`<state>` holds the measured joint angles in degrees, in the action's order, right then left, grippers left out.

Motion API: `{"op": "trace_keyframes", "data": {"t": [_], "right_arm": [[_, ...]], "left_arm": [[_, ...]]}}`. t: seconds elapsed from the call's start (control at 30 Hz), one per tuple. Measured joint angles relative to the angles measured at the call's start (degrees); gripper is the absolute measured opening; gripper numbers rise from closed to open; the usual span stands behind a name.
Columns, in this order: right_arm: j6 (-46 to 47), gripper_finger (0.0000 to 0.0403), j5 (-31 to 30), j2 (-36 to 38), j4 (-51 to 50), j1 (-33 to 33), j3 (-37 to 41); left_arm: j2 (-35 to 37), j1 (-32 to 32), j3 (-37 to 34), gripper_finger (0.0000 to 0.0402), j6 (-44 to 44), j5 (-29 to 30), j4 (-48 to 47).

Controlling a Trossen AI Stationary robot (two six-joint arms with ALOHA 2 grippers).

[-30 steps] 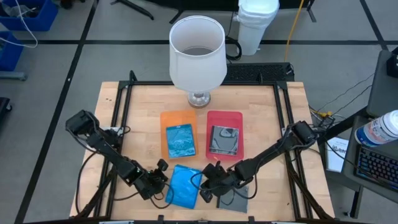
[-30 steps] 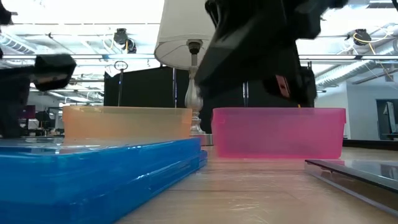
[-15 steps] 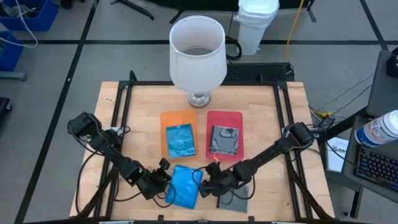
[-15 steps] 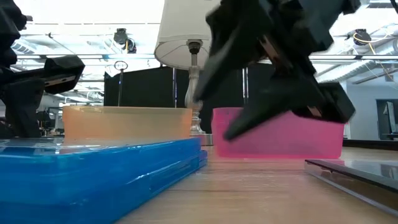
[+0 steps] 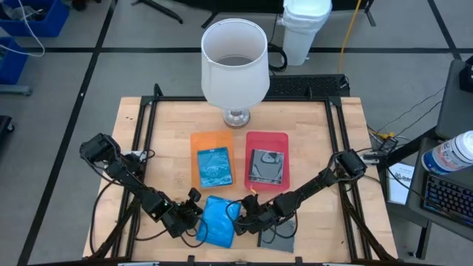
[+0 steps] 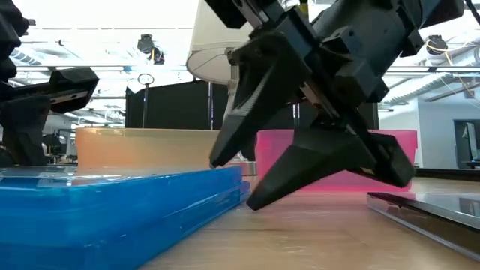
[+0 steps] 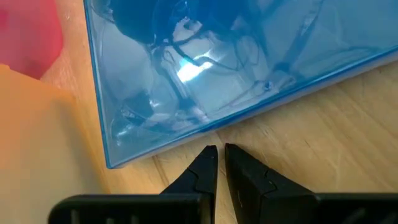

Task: Pick & place jewel cases by type
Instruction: Put the blue CD case into the orange bin

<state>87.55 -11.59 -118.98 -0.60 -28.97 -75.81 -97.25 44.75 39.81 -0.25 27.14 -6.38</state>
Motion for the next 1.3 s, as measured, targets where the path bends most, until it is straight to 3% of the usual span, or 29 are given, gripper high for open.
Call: {"op": "trace_keyframes", "data": {"t": [0.27, 1.13, 1.3], "right_arm": [[-2.8, 0.016, -1.61, 0.0, 2.7, 0.04, 0.0], [-4.4, 0.016, -2.18, 0.0, 2.18, -0.02, 0.0], [-4.26, 0.016, -4.48, 0.0, 2.37, -0.07, 0.99]], "left_arm": [[-0.2, 0.0, 5.38, 0.0042, -0.28, 0.48, -8.67], [-0.09, -2.4, 8.02, 0.0042, 3.13, -2.1, -4.19], [-1.87, -3.1, 8.06, 0.0042, 4.31, -2.27, -1.2]]}}
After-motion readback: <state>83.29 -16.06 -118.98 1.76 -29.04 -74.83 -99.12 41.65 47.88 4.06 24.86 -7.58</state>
